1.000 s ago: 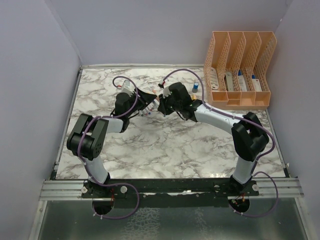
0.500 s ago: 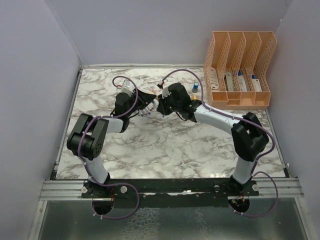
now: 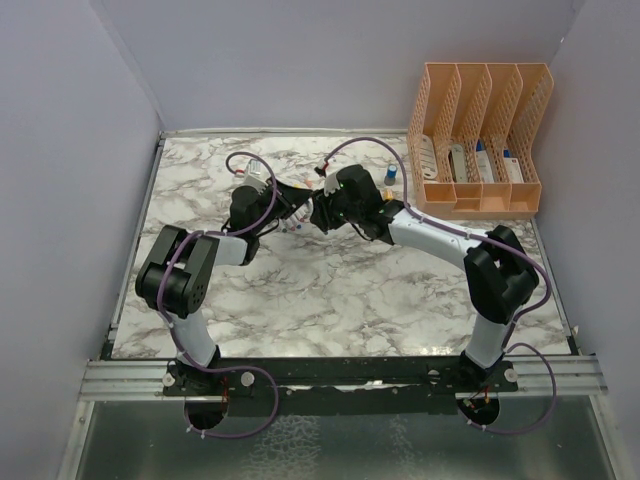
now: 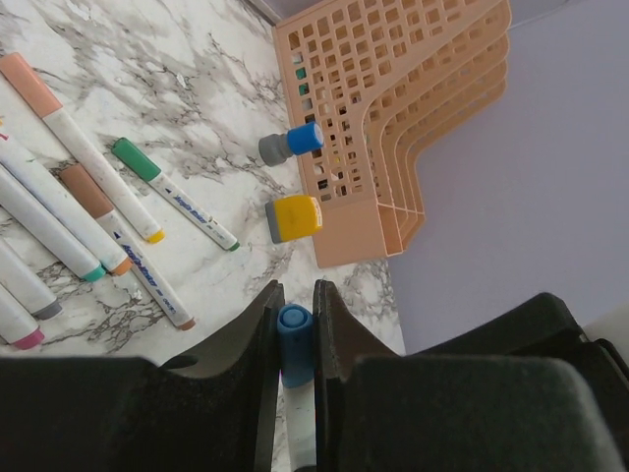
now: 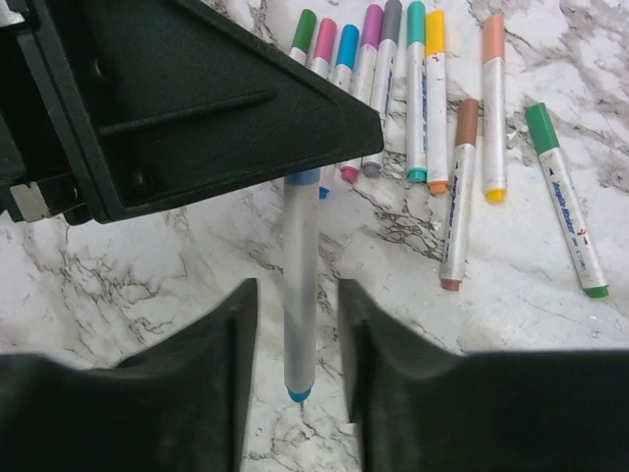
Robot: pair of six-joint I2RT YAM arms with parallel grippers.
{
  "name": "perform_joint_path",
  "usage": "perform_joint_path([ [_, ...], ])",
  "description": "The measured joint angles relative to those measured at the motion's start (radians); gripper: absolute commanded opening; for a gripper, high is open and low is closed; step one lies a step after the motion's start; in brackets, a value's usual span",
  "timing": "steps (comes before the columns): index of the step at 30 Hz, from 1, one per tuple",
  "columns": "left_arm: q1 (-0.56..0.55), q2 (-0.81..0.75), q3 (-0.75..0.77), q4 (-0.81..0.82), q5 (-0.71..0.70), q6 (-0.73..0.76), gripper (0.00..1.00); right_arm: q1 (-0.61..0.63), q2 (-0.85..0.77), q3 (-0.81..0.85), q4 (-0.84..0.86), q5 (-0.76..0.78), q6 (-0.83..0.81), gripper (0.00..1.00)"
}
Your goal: Open the pen caps
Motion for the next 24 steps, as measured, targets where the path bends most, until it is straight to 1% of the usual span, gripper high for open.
perform_joint_path([
  [2,0.000,0.002,0.000,0.000,0.005,-0.001,0.00,0.001,0.000,0.000,0.001,-0.001,0.000,0.47],
  [6,0.000,0.005,0.000,0.001,0.012,-0.001,0.00,0.001,0.000,0.000,0.000,-0.001,-0.001,0.48],
  [16,-0.015,0.005,0.000,0.007,0.019,-0.002,0.00,0.001,0.025,0.067,-0.008,-0.001,-0.002,0.44],
  [20,-0.019,0.005,0.000,0.008,0.019,-0.005,0.00,0.001,0.058,0.098,-0.019,-0.001,-0.004,0.40],
  [24,-0.020,0.005,0.000,0.013,0.019,-0.006,0.00,0.001,0.075,0.099,-0.022,-0.001,-0.007,0.32],
])
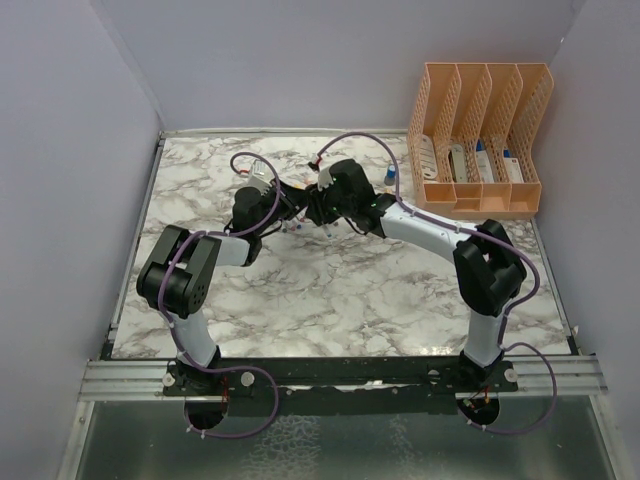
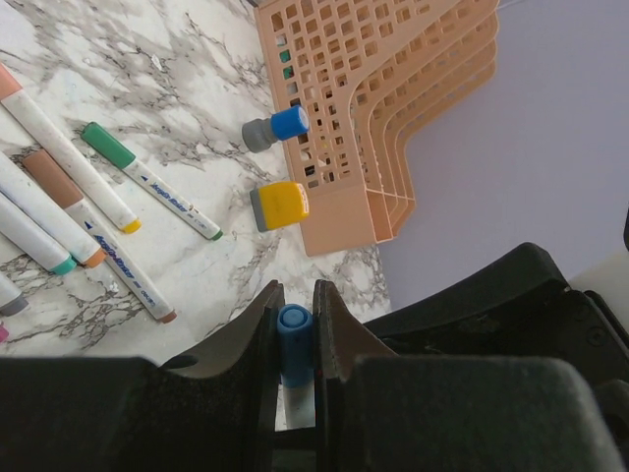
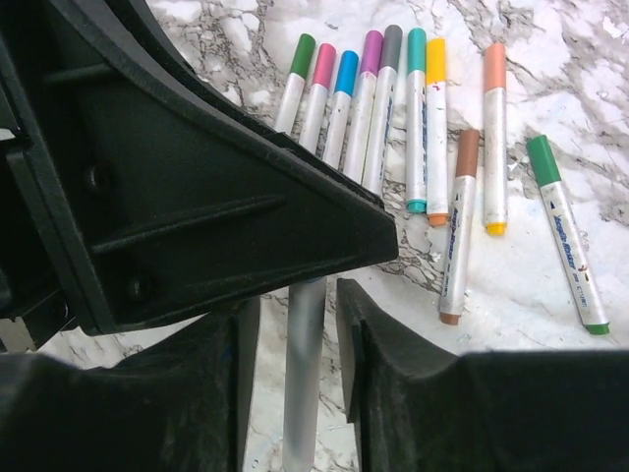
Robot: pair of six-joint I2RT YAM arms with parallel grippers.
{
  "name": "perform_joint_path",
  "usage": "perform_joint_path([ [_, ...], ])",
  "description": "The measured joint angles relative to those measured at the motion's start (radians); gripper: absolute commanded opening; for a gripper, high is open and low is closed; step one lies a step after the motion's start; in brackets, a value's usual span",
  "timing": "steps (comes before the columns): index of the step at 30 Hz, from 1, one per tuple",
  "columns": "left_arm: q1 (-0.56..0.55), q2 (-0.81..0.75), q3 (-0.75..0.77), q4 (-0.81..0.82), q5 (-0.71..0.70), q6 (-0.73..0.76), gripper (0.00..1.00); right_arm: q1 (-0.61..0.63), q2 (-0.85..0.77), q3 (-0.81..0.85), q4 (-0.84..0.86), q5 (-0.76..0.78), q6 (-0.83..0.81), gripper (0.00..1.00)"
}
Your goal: Open the pen caps
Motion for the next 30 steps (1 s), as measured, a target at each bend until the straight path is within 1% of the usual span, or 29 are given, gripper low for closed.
perform_joint_path([
  [3,0.000,0.000,0.000,0.002,0.000,-0.002,0.00,0.000,0.002,0.000,-0.001,0.000,-0.001,0.22],
  [5,0.000,0.000,0.000,0.002,0.000,-0.002,0.00,0.000,0.002,0.000,0.000,0.000,-0.002,0.12],
  [6,0.000,0.000,0.000,0.002,0.001,-0.002,0.00,0.000,0.002,0.000,0.000,0.003,-0.005,0.05],
  [7,0.000,0.000,0.000,0.002,0.001,-0.003,0.00,-0.002,0.002,0.000,-0.001,0.006,-0.003,0.02],
  [15,0.000,0.000,0.003,-0.005,-0.005,-0.002,0.00,-0.003,0.002,0.000,-0.003,0.013,-0.001,0.01],
  [19,0.005,0.000,0.052,-0.072,-0.008,0.022,0.00,-0.008,-0.006,-0.005,0.006,0.035,0.000,0.01],
  [21,0.008,0.000,0.096,-0.118,0.010,0.041,0.00,-0.013,-0.019,-0.022,0.031,0.047,0.001,0.01],
  [25,0.018,0.015,0.190,-0.190,0.093,0.066,0.00,-0.022,-0.071,-0.081,0.101,0.079,0.008,0.01],
  [30,0.022,0.040,0.265,-0.264,0.175,0.094,0.00,-0.028,-0.111,-0.140,0.158,0.109,0.019,0.01],
])
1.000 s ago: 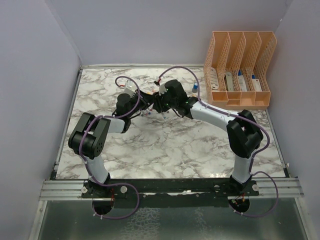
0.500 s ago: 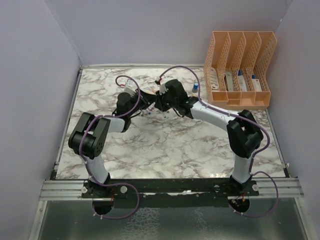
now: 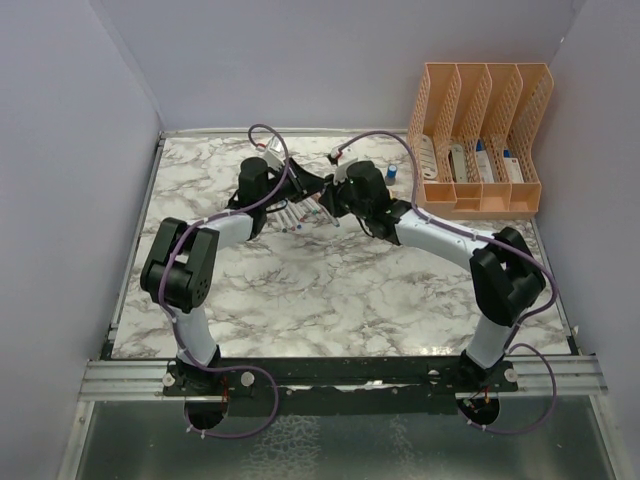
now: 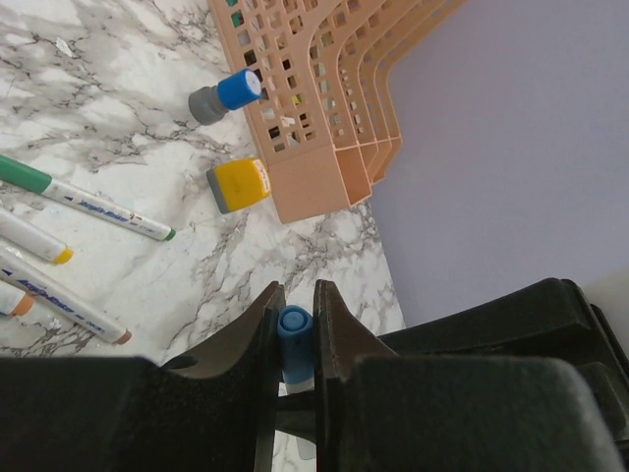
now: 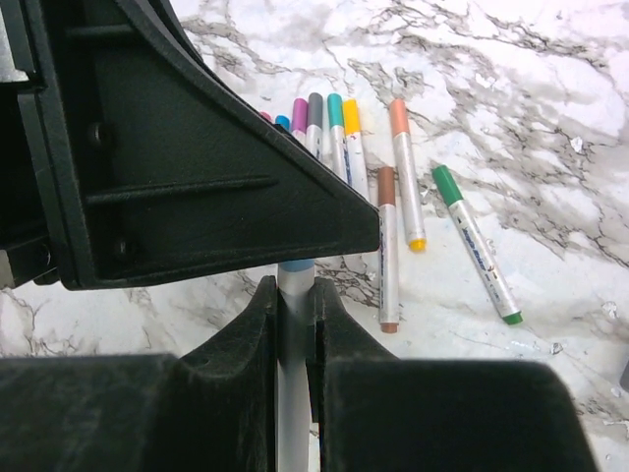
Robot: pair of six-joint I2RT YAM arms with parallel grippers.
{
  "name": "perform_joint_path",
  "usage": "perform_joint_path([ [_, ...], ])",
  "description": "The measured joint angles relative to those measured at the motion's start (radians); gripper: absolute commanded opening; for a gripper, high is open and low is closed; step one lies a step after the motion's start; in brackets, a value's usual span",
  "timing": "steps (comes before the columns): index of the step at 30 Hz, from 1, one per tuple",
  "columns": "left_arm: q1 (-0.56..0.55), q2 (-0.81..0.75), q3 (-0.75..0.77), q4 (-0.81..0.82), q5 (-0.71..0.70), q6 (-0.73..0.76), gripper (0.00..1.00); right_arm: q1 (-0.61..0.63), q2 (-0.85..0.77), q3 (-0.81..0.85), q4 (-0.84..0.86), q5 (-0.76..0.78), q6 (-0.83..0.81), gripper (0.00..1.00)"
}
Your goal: Open the pen caps
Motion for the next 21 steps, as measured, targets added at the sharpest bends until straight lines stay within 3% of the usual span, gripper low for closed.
perform_joint_path([
  [6,0.012,0.005,0.013,-0.068,0.035,0.038,0.00,0.005,0.000,-0.017,0.002,-0.001,0.001,0.01],
  [13,0.205,0.006,0.056,-0.105,-0.243,0.149,0.00,0.028,-0.067,-0.103,-0.214,-0.046,0.000,0.01],
  [21,0.190,0.020,0.166,-0.270,-0.321,0.243,0.00,0.016,-0.102,-0.077,-0.295,-0.018,-0.001,0.01],
])
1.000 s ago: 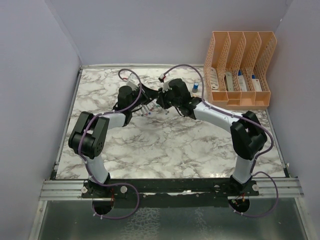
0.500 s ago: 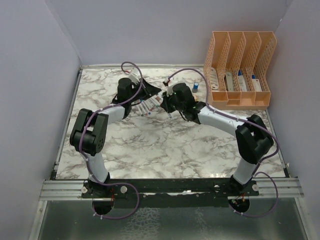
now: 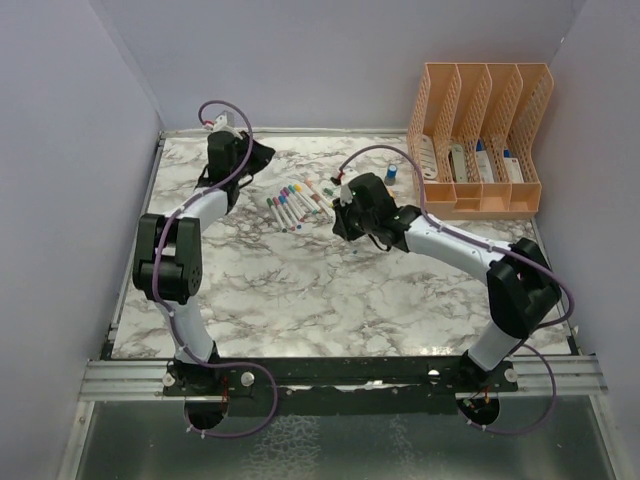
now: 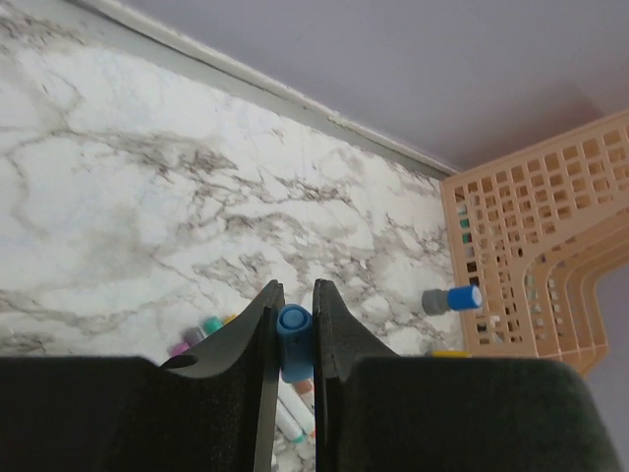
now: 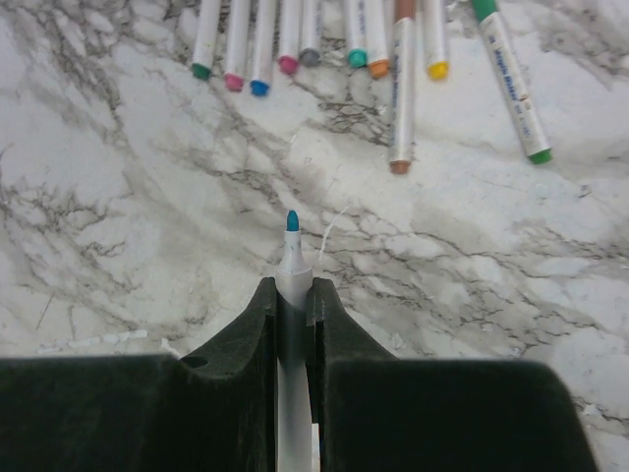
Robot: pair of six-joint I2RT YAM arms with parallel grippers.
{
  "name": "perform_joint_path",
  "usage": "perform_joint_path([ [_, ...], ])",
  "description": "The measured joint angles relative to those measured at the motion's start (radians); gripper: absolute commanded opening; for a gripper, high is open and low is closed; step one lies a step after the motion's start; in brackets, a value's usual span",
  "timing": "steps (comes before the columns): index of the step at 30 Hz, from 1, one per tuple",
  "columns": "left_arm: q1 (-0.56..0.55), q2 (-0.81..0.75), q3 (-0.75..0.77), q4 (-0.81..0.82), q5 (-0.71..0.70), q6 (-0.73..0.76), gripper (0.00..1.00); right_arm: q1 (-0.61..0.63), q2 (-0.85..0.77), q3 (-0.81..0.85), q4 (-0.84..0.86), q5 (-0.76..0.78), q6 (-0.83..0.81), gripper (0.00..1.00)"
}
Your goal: Open the pen caps
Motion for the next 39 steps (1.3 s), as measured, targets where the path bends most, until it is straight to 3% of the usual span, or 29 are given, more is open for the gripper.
perform_joint_path([
  [8,0.049,0.183,0.378,-0.351,-0.051,0.182,0.00,-0.119,0.050,0.053,-0.014,0.020,-0.003,0.01],
  [17,0.071,0.363,0.595,-0.646,-0.167,0.346,0.00,-0.169,0.122,0.064,-0.040,0.025,-0.007,0.01],
  [22,0.076,0.407,0.626,-0.710,-0.186,0.394,0.01,-0.179,0.149,0.070,-0.042,0.025,-0.010,0.01],
  [39,0.101,0.432,0.607,-0.752,-0.188,0.425,0.22,-0.190,0.243,0.118,-0.047,0.024,-0.002,0.01],
])
